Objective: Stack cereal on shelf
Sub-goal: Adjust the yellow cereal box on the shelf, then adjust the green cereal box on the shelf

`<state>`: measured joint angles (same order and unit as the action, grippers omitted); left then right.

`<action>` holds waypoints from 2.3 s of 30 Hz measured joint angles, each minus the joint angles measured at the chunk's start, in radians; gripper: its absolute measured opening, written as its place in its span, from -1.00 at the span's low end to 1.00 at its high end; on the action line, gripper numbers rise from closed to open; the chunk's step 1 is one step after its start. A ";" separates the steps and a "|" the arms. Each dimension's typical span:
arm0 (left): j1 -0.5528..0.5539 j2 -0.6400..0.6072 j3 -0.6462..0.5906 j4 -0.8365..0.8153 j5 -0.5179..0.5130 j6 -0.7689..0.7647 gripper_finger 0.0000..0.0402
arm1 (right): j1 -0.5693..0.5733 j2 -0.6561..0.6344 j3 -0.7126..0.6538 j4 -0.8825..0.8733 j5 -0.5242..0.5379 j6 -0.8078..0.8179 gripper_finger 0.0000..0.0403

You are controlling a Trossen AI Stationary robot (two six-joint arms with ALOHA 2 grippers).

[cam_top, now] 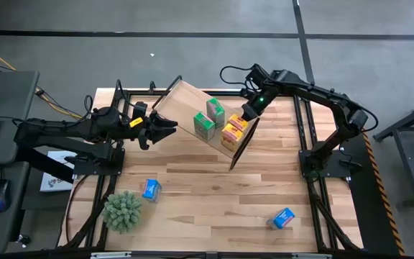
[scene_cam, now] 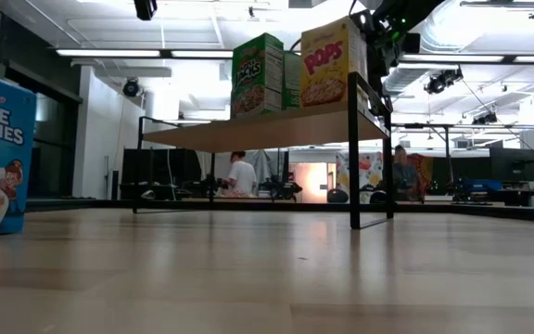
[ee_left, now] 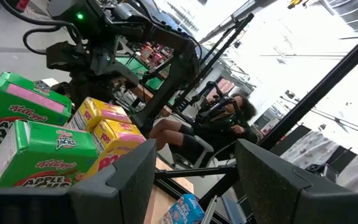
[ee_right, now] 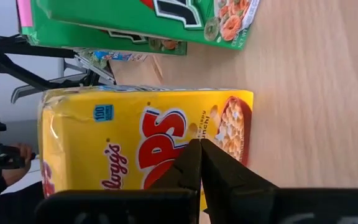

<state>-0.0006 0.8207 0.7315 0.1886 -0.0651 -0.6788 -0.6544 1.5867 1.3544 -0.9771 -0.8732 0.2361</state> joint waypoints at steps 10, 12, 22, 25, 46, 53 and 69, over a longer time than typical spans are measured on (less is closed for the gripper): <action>0.000 0.000 0.000 -0.007 0.005 0.011 0.05 | -0.045 0.000 0.000 0.161 0.069 0.103 -1.00; 0.000 0.000 0.000 -0.007 0.005 0.026 0.05 | -0.054 -0.001 0.000 0.260 0.081 0.175 -1.00; 0.000 0.000 0.000 -0.051 -0.020 0.036 0.05 | -0.039 0.057 0.000 0.639 0.103 0.500 -1.00; 0.000 0.000 0.000 -0.095 -0.032 0.028 0.05 | -0.038 0.076 0.000 0.628 0.105 0.500 -1.00; 0.000 0.000 0.000 -0.257 -0.079 0.025 0.05 | 0.029 0.097 0.000 0.623 0.050 0.392 -1.00; 0.000 0.021 -0.001 -0.383 -0.080 0.017 0.05 | 0.033 0.097 0.000 0.623 0.039 0.375 -1.00; 0.058 0.147 0.000 -0.374 -0.104 0.091 0.05 | 0.035 0.099 0.000 0.654 0.036 0.391 -1.00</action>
<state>0.0577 0.9681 0.7315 -0.1859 -0.1694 -0.5879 -0.6197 1.6853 1.3544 -0.3229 -0.8373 0.6269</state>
